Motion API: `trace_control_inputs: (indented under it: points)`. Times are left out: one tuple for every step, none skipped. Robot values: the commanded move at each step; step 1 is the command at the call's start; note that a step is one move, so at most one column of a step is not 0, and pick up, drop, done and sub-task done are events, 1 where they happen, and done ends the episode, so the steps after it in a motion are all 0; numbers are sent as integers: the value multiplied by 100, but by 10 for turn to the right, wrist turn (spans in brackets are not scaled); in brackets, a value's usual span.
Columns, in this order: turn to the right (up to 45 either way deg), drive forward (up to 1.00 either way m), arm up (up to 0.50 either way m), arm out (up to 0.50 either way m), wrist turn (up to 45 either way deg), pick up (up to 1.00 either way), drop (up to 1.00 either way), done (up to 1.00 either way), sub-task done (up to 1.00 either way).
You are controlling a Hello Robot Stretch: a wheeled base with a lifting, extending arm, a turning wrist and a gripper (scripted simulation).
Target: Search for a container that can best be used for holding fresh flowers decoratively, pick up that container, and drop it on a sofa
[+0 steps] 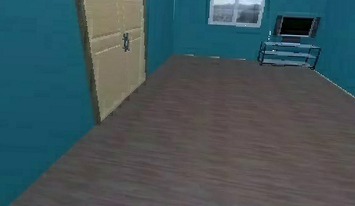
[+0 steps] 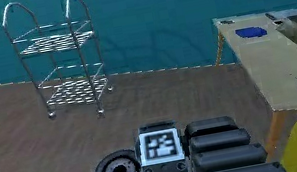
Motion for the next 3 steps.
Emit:
trace_control_inputs:
  points:
    - [120,0,0,0,0,0,0,0,0]
    - [-450,0,0,0,0,0,0,0,0]
    - [-450,0,0,0,0,0,0,0,0]
